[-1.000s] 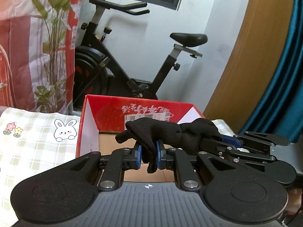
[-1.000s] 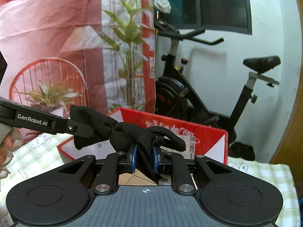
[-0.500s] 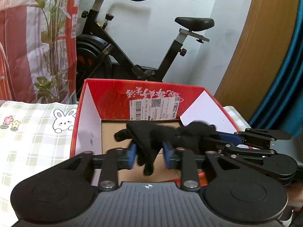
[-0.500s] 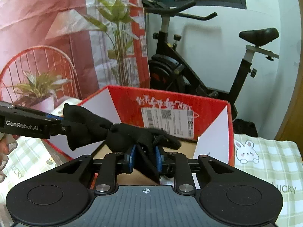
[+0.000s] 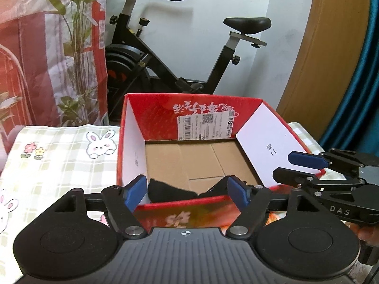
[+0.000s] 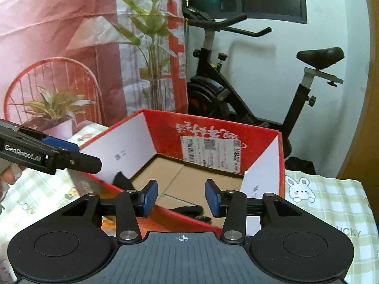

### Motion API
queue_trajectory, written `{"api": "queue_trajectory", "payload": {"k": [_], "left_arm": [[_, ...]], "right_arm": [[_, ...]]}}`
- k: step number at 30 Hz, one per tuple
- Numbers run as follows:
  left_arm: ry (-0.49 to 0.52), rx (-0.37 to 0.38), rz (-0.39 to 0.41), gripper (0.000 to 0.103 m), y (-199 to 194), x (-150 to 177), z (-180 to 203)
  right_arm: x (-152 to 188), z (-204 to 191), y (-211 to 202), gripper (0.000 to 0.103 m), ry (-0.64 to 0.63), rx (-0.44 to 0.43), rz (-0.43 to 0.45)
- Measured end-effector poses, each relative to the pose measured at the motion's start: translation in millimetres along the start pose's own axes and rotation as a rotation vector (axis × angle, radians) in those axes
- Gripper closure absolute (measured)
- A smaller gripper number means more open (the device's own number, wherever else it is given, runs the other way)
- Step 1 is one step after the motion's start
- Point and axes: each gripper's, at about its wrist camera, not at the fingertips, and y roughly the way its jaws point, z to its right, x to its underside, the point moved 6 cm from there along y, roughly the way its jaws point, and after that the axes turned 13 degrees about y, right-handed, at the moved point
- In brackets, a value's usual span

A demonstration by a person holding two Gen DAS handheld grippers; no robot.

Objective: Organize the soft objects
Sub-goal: 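Carry the black glove with the left gripper into the red box and release, then lower the left gripper onto the orange floral oven mitt and grasp it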

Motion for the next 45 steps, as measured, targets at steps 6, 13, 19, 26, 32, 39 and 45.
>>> {"api": "queue_trajectory", "payload": {"k": [6, 13, 19, 26, 32, 39, 45], "left_arm": [[-0.011, 0.005, 0.023, 0.026, -26, 8, 2], [-0.064, 0.049, 0.01, 0.026, -37, 37, 12], [-0.185, 0.108, 0.023, 0.028, -41, 71, 20], [-0.257, 0.141, 0.01, 0.033, -36, 105, 31], [-0.328, 0.115, 0.007, 0.033, -28, 112, 15], [-0.373, 0.12, 0.001, 0.031, -2, 105, 3], [-0.414, 0.133, 0.013, 0.037, 7, 101, 1]], "right_arm": [[12, -20, -24, 0.061, 0.023, -0.046, 0.017], [49, -34, -32, 0.061, 0.048, 0.017, -0.026], [98, -39, -36, 0.062, 0.087, 0.069, -0.054], [150, -35, -46, 0.062, 0.145, 0.088, -0.009], [153, -31, -44, 0.062, 0.135, 0.069, 0.01], [155, -25, -42, 0.062, 0.171, 0.044, 0.012], [157, -25, -43, 0.062, 0.177, 0.032, 0.016]]}}
